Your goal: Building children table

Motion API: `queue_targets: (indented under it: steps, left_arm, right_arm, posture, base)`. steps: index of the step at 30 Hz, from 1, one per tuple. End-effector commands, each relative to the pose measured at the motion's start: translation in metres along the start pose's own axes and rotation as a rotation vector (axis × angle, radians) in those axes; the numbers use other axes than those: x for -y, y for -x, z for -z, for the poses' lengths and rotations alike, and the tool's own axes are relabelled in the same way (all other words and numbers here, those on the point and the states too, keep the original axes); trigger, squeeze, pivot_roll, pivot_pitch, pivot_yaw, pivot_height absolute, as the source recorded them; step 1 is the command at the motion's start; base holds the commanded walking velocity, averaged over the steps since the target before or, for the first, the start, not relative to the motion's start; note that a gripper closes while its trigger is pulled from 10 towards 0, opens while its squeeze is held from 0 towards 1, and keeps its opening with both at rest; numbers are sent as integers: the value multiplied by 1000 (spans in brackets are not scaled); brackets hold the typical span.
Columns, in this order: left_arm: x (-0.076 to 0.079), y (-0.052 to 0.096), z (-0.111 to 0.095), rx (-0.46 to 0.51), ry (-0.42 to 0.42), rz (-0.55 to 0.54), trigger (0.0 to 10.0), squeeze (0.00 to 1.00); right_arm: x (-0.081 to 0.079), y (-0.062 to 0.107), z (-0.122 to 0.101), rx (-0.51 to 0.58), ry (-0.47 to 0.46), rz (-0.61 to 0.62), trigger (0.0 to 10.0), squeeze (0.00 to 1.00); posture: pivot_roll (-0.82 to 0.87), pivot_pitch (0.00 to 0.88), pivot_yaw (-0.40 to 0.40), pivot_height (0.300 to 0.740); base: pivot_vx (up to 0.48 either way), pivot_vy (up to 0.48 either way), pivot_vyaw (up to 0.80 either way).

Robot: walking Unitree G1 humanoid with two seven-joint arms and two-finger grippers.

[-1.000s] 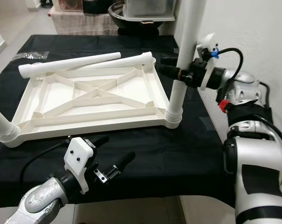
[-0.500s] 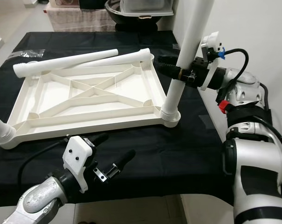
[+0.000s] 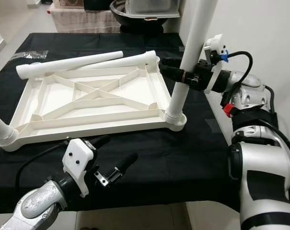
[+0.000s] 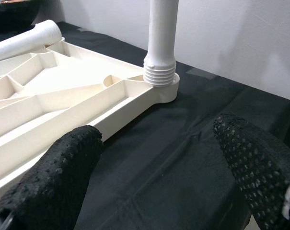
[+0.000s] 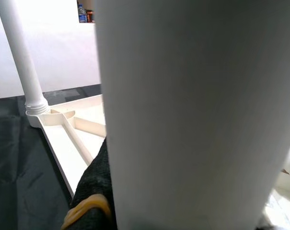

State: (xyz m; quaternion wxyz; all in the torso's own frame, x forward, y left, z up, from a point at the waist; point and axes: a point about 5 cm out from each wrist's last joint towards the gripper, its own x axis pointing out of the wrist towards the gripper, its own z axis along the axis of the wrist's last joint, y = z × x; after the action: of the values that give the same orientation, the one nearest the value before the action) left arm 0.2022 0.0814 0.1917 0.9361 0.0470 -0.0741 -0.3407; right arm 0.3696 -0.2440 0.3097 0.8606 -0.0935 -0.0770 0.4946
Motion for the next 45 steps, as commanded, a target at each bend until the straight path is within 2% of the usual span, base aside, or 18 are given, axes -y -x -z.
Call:
queue_targets:
  steps: [1, 7, 17, 21, 30, 32, 38, 45]
  left_arm:
    - [1, 1, 1, -13, -2, 3, 10000, 0]
    - [2, 0, 0, -11, -4, 7, 10000, 0]
    - [3, 0, -2, -5, -8, 7, 10000, 0]
    - [3, -1, -1, -5, -5, 9, 10000, 0]
    - [5, -1, -1, -6, -12, 14, 10000, 0]
    - [3, -2, 0, -4, 7, 0, 10000, 0]
    - [4, -3, -1, -2, -10, 10, 10000, 0]
    - [3, -3, -2, -1, -18, 8, 10000, 0]
  right_arm:
    - [-5, 5, 27, -109, -82, -13, 10000, 0]
    - [-3, 7, 23, -113, -63, -8, 10000, 0]
    - [-3, 11, 32, -193, -54, 21, 10000, 0]
    - [-6, 12, 39, -224, -63, -17, 10000, 0]
    - [-9, 12, 44, -206, -74, -23, 10000, 0]
    - [-9, 7, 48, -181, -83, 15, 10000, 0]
    - [-6, 4, 54, -143, -110, 122, 10000, 0]
    - [-6, 3, 64, -182, -109, 186, 10000, 0]
  posture:
    - [120, 240, 7, 740]
    - [118, 235, 7, 740]
    - [119, 228, 3, 740]
    - [117, 224, 5, 740]
    - [115, 220, 4, 740]
    - [115, 220, 4, 740]
    - [117, 219, 0, 740]
    - [116, 223, -1, 740]
  base:
    - [0, 0, 0]
    - [0, 0, 0]
    - [0, 0, 0]
    - [0, 0, 0]
    - [0, 0, 0]
    - [0, 0, 0]
    - [0, 0, 0]
    - [0, 0, 0]
